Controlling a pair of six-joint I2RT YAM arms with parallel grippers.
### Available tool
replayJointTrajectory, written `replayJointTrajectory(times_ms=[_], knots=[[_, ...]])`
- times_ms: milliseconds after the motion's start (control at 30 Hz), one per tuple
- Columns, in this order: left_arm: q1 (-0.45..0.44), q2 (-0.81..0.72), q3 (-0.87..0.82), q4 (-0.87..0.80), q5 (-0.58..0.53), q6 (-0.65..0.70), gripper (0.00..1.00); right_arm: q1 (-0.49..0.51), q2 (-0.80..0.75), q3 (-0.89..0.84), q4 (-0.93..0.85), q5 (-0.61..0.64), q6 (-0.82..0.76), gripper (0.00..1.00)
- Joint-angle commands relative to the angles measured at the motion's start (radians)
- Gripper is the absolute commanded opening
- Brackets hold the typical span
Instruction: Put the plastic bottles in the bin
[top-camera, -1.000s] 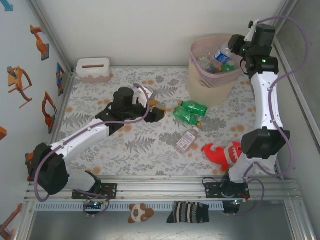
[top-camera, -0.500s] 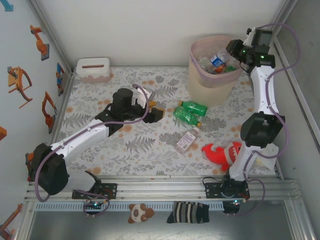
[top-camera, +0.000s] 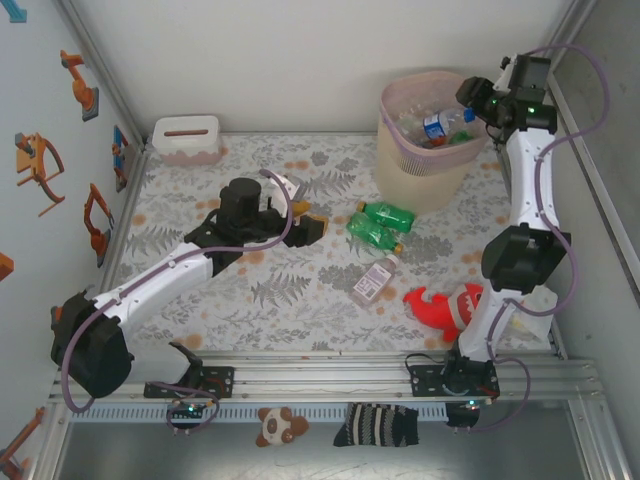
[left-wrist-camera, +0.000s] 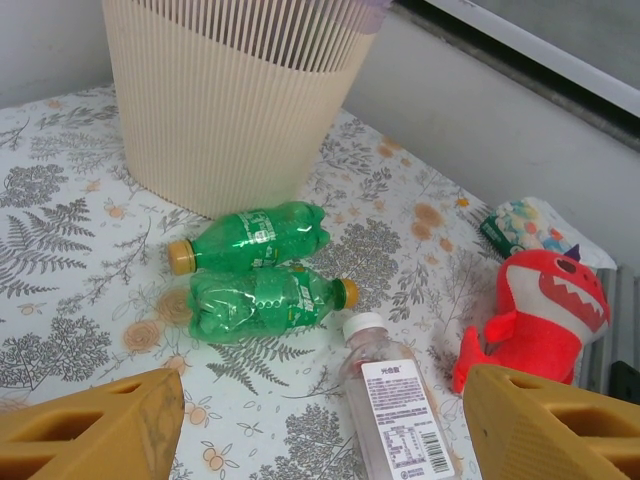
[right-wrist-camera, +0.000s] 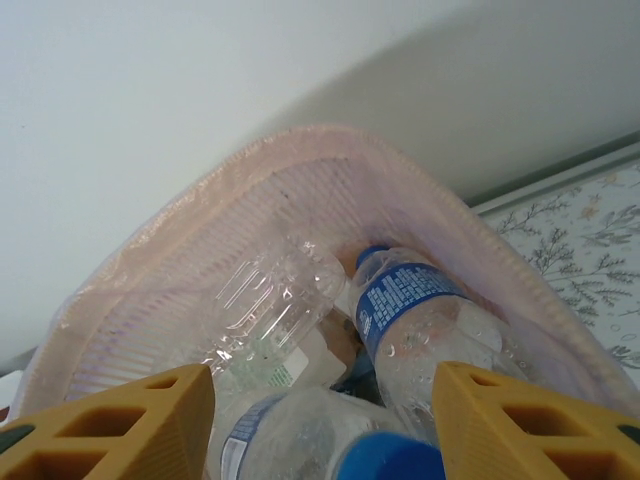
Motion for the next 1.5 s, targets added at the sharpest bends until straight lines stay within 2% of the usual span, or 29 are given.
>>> replayJointTrajectory(times_ms=[0, 100, 167, 333, 533, 733, 1233, 1467], knots=[[0.008, -0.024, -0.009, 0.01, 0.002, -0.016, 0.73, -0.001, -0.05, 0.021, -0.004, 0.006, -0.014, 0.55], [0.007, -0.022, -0.011, 0.011, 0.002, -0.015, 0.73, 0.002, -0.054, 0.013, -0.008, -0.046, -0.006, 0.49], [0.007, -0.02, -0.011, 0.015, 0.004, -0.017, 0.73, 0.006, -0.06, 0.003, -0.018, -0.073, -0.009, 0.39], [0.007, -0.011, -0.008, 0.02, 0.009, -0.019, 0.73, 0.025, -0.075, -0.026, -0.085, -0.073, -0.055, 0.25], [0.008, -0.012, -0.017, 0.029, 0.007, -0.025, 0.73, 0.048, -0.169, -0.178, -0.067, -0.031, -0.077, 0.24], [0.008, -0.01, -0.015, 0.032, 0.014, -0.029, 0.72, 0.049, -0.135, -0.2, -0.06, -0.027, -0.075, 0.24], [0.016, -0.038, -0.032, 0.009, -0.012, -0.026, 0.72, 0.049, 0.125, 0.107, -0.07, 0.026, -0.059, 0.24], [0.02, -0.044, -0.037, -0.002, -0.01, -0.025, 0.72, 0.05, 0.132, 0.177, -0.124, 0.085, -0.081, 0.24]])
